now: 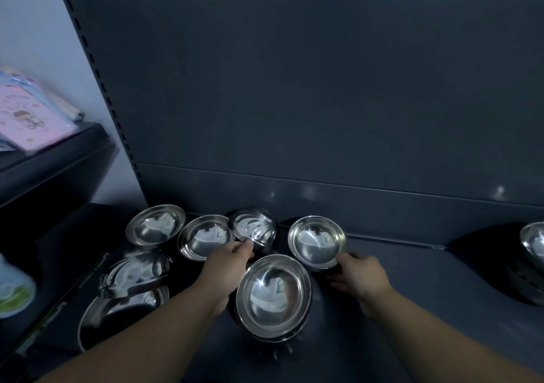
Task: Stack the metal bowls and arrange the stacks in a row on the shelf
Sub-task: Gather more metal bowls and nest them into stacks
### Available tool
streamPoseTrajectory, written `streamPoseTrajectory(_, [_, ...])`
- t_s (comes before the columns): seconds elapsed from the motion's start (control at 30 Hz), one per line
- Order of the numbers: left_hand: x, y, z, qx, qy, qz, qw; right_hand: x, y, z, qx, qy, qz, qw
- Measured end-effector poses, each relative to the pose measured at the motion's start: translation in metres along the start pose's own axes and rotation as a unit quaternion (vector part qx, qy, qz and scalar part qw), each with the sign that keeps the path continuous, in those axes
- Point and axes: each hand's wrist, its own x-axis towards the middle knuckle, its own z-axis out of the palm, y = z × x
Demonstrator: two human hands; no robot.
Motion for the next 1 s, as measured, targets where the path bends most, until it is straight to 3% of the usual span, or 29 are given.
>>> streamPoseTrajectory(0.4, [0.009,0.046,0.026,-0.217,0.034,-0.025,0.975,-0.023,0.0,-0.015,0.024,0.02,-0.031,0.999])
streamPoseTrajectory(0.6, [0.001,0.061,0.018,-0.12,-0.001,0.058,0.991,-0.048,-0.021,-0.021,0.042,0.032,-0.08,0.995])
streamPoseTrajectory(0.73, [-0.015,0.072,0.002,-0.081,-0.005,0.152,0.985,-0.067,-0.042,-0.022,-0.011,0.034,-0.136,0.99])
streamPoseTrajectory(1.0, [-0.068,0.064,-0.041,0.087,0.094,0.358,0.925,-0.097,-0.058,0.005,-0.248,-0.035,-0.23,0.94])
